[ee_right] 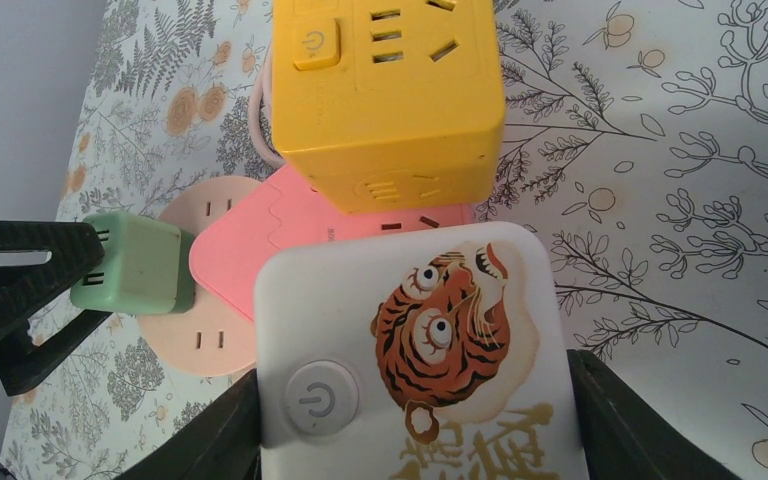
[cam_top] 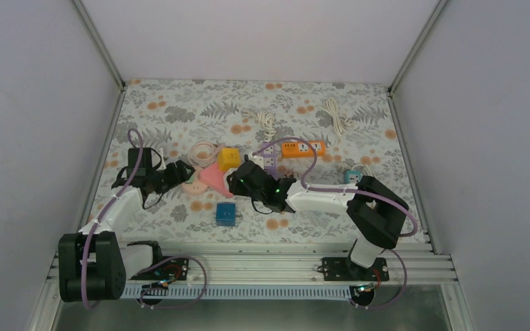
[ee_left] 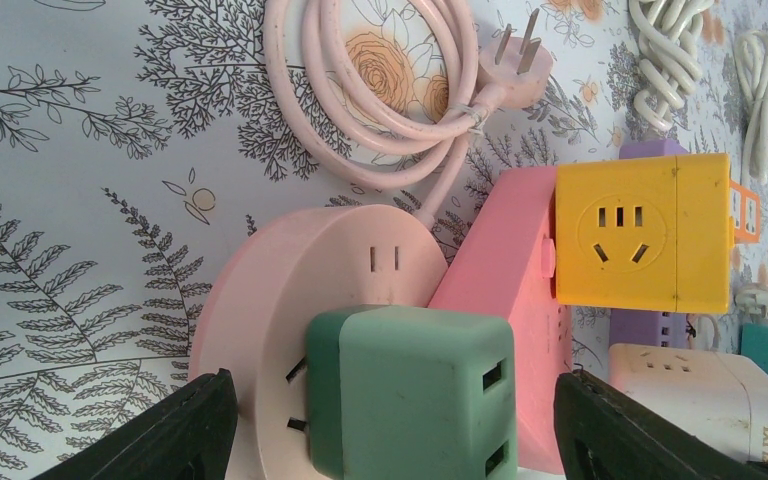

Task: Insert the plug
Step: Insert the plug into the socket.

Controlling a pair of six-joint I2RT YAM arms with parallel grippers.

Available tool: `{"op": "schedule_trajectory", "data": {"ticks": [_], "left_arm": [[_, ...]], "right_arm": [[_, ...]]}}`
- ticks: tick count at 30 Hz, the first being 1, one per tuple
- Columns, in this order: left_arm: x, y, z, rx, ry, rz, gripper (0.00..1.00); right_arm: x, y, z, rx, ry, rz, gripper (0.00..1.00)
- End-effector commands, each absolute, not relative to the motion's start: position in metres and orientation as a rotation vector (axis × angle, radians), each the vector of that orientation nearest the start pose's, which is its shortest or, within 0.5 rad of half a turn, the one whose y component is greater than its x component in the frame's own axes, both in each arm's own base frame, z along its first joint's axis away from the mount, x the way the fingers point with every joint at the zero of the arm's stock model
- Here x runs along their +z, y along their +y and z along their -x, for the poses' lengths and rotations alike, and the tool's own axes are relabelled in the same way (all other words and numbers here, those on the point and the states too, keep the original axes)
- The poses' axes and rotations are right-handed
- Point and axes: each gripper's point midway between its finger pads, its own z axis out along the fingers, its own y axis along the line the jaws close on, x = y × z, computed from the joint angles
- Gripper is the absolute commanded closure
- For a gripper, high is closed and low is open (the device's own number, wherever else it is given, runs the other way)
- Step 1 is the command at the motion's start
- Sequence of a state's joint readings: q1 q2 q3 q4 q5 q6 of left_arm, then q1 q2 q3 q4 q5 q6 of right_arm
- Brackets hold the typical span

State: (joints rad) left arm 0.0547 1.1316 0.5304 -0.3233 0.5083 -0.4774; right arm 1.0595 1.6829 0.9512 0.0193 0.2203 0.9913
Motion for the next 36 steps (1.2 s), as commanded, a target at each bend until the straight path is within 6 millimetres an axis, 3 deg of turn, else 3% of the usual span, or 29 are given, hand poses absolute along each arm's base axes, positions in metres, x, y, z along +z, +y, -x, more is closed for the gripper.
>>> {"op": "schedule_trajectory", "data": {"ticks": [1, 14, 20, 26, 36], "left_arm": [[0.088, -0.074, -0.281, -0.843, 2.460, 0.409, 0.21], [0.087, -0.074, -0.281, -0.845, 2.464, 0.416, 0.21], [0.087, -0.074, -0.281, -0.846, 2.464, 0.416, 0.20], [0.087, -0.073, -0.281, -0.843, 2.466, 0.419, 0.20], [0.085, -0.074, -0.280, -0.845, 2.469, 0.423, 0.20]], "right_arm": [[0.089, 0.379, -0.251, 0.771, 2.423, 0.000, 0.79], [0.064, 0.375, -0.253, 0.670, 2.445, 0.005, 0.79], [0.066, 0.372, -0.249, 0.648, 2.430, -0.019, 0.80], [0.062, 0.355, -0.247, 0.520, 2.478, -0.136, 0.82], [0.048, 0.367, -0.242, 0.498, 2.557, -0.181, 0.84]]}}
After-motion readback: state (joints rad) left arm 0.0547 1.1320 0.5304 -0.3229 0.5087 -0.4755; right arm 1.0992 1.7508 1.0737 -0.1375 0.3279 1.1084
